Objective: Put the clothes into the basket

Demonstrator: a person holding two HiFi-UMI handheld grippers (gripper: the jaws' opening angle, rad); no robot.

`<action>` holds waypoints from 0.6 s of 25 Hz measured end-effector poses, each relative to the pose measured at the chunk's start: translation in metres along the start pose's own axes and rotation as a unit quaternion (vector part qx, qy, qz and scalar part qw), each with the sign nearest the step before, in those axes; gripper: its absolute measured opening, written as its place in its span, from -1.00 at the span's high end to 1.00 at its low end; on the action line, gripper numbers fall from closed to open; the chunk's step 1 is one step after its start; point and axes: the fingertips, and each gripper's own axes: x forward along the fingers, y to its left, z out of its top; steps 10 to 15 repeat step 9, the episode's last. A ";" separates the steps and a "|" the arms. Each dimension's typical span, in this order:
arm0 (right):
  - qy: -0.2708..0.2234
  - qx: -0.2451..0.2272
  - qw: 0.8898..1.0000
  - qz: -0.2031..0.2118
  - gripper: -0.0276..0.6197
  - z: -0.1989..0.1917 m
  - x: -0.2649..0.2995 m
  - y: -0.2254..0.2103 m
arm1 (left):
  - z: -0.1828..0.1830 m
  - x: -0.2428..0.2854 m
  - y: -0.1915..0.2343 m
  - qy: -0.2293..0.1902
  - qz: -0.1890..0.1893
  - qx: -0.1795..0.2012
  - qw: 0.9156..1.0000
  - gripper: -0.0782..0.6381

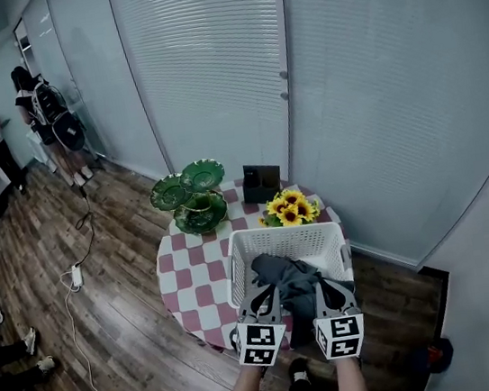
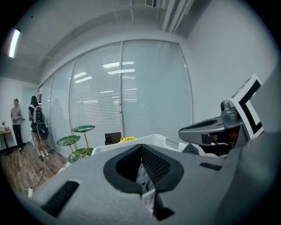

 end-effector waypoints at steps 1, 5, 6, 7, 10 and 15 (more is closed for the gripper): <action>0.000 0.001 1.000 0.000 0.85 -0.001 0.001 0.001 | 0.001 -0.001 0.003 0.000 0.002 0.001 1.000 0.74; -0.005 0.001 1.000 -0.002 0.85 0.002 0.005 0.002 | 0.012 -0.007 0.018 -0.011 0.019 0.005 1.000 0.74; -0.006 0.000 1.000 -0.004 0.85 0.004 0.006 0.002 | 0.014 -0.008 0.023 -0.015 0.029 0.005 0.999 0.74; -0.006 -0.001 1.000 -0.005 0.85 0.004 0.008 0.001 | 0.014 -0.010 0.029 -0.018 0.039 0.005 0.999 0.74; -0.007 -0.004 1.000 -0.007 0.85 0.004 0.010 0.002 | 0.011 -0.013 0.041 -0.022 0.060 0.002 0.998 0.74; -0.007 -0.004 1.000 -0.007 0.85 0.004 0.010 0.002 | 0.011 -0.013 0.041 -0.022 0.060 0.002 0.998 0.74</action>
